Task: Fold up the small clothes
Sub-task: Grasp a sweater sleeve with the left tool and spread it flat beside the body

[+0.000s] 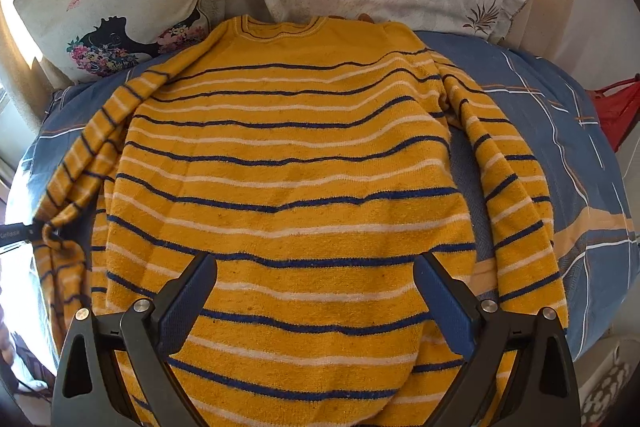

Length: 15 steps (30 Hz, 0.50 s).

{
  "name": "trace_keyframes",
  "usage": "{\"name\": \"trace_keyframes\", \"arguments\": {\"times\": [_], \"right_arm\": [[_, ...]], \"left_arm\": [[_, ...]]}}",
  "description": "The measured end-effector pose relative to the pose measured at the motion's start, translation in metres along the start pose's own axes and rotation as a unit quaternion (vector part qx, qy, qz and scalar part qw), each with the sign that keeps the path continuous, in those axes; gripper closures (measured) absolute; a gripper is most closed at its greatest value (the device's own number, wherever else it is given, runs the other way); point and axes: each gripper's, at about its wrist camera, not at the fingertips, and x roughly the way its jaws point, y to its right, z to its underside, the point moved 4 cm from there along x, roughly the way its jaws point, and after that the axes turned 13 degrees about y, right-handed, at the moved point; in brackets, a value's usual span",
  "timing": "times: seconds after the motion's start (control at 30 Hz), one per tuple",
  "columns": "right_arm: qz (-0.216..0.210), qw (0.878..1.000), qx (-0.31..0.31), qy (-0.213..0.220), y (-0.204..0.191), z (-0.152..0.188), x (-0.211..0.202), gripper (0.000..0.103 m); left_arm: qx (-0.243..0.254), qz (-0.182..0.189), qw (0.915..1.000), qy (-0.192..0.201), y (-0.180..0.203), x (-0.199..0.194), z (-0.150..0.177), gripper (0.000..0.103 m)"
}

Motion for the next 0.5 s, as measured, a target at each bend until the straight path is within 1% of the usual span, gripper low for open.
{"name": "trace_keyframes", "arguments": {"times": [0.03, 0.1, 0.13, 0.2, 0.23, 0.3, 0.33, 0.37, 0.4, 0.43, 0.5], "right_arm": [[0.003, 1.0, 0.007, -0.005, 0.002, 0.0, 0.001, 0.003], [0.009, 1.0, 0.017, 0.002, 0.006, 0.0, 0.001, 0.003], [0.011, 1.0, 0.026, -0.004, 0.008, 0.0, 0.001, 0.003], [0.017, 0.999, 0.029, -0.002, 0.011, 0.0, 0.002, 0.003], [0.022, 0.999, 0.025, 0.0, 0.013, 0.002, 0.003, 0.003], [0.021, 0.999, 0.025, 0.002, 0.017, 0.003, 0.001, 0.003], [0.019, 0.999, 0.028, 0.004, 0.023, 0.005, -0.001, 0.003], [0.014, 0.999, 0.035, 0.004, 0.03, 0.007, -0.001, 0.003], [0.013, 0.999, 0.04, -0.003, 0.037, 0.011, -0.002, 0.003], [0.017, 0.999, 0.044, -0.008, 0.047, 0.016, -0.002, 0.003], [0.022, 0.998, 0.058, -0.017, 0.066, 0.028, -0.004, 0.003]], "left_arm": [[-0.002, -0.005, 1.0, 0.004, -0.008, 0.0, -0.004, 0.096], [-0.013, 0.025, 0.9996, 0.008, -0.01, -0.01, -0.006, 0.096], [-0.011, 0.041, 0.999, 0.012, -0.006, -0.017, -0.005, 0.096], [0.012, 0.071, 0.9972, 0.023, 0.015, -0.034, 0.003, 0.095], [0.021, 0.096, 0.9949, 0.025, 0.027, -0.043, 0.009, 0.095], [0.032, 0.159, 0.9867, 0.014, 0.053, -0.058, 0.025, 0.095], [0.037, 0.185, 0.9819, 0.005, 0.067, -0.064, 0.032, 0.092], [0.045, 0.214, 0.9758, -0.007, 0.079, -0.069, 0.041, 0.087], [0.055, 0.234, 0.9703, -0.021, 0.093, -0.069, 0.051, 0.083], [0.062, 0.243, 0.9673, -0.035, 0.105, -0.066, 0.062, 0.081], [0.065, 0.263, 0.9604, -0.067, 0.122, -0.061, 0.084, 0.08]]}}
